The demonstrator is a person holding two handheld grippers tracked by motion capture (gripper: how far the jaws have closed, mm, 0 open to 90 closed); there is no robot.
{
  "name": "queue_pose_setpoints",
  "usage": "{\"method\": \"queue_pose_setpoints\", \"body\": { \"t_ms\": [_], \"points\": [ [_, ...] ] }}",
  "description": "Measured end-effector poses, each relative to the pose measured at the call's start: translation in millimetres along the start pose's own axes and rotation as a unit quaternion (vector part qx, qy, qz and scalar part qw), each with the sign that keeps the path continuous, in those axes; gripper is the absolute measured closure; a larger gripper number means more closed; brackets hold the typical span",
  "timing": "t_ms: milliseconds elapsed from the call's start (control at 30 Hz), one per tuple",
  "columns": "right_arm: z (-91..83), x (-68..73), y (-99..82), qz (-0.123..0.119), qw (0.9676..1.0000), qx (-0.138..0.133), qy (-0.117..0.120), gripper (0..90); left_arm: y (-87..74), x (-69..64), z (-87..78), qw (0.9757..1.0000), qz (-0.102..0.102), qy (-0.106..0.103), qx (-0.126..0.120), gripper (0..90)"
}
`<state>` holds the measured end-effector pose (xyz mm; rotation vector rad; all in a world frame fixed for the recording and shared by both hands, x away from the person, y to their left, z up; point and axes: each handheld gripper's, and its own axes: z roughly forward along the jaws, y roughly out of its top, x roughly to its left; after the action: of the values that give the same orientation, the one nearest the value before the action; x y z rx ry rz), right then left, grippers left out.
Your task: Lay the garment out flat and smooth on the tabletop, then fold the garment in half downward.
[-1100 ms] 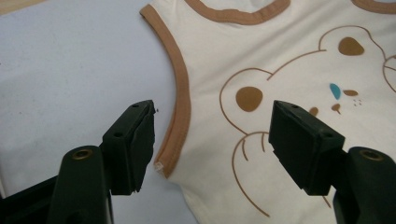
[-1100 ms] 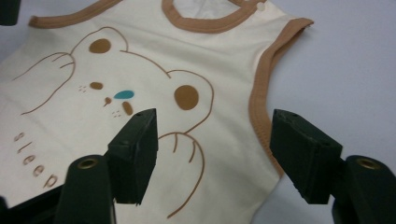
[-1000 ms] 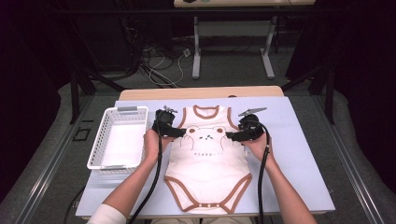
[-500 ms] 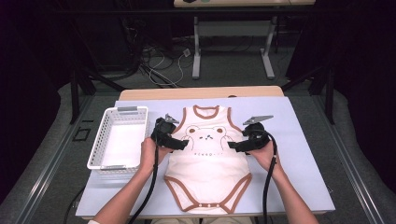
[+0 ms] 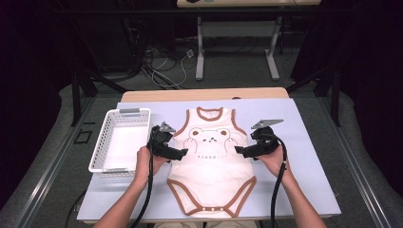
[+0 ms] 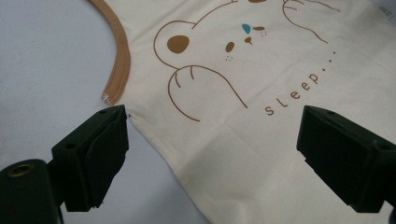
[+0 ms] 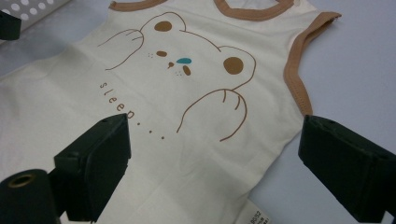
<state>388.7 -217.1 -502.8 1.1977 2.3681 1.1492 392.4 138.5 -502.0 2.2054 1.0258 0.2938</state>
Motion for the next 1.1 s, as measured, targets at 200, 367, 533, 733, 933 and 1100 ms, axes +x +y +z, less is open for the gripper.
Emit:
{"method": "queue_pose_setpoints", "body": {
  "t_ms": [200, 367, 533, 733, 933, 1100],
  "points": [
    [-0.8, -5.8, 1.0, 0.007, 0.9999, -0.009, -0.007, 3.3, 1.1, 5.4, -1.2, 0.9999, 0.011, 0.007, 0.004, 7.4],
    [0.0, -10.2, 3.6, 0.013, 0.9998, -0.012, -0.012, 3.5, 3.7, 4.6, 3.2, 0.9998, 0.004, 0.012, 0.014, 4.8],
    [4.5, -17.4, 4.9, 0.017, 0.9997, -0.009, -0.019, 11.7, 13.3, 7.5, 4.8, 0.9998, 0.000, 0.013, 0.016, 3.3],
    [15.0, -29.5, 7.1, 0.029, 0.9989, -0.002, -0.037, 27.1, 32.0, 18.5, 5.9, 0.9994, -0.009, 0.018, 0.028, 3.5],
    [27.3, -38.3, 11.2, 0.036, 0.9978, 0.004, -0.056, 48.0, 47.0, 29.7, 22.5, 0.9982, -0.016, 0.022, 0.054, 9.3],
    [43.3, -44.3, 11.0, 0.049, 0.9960, 0.011, -0.074, 62.8, 52.4, 40.7, 45.5, 0.9945, -0.034, 0.029, 0.094, 17.5]
  ]
}}
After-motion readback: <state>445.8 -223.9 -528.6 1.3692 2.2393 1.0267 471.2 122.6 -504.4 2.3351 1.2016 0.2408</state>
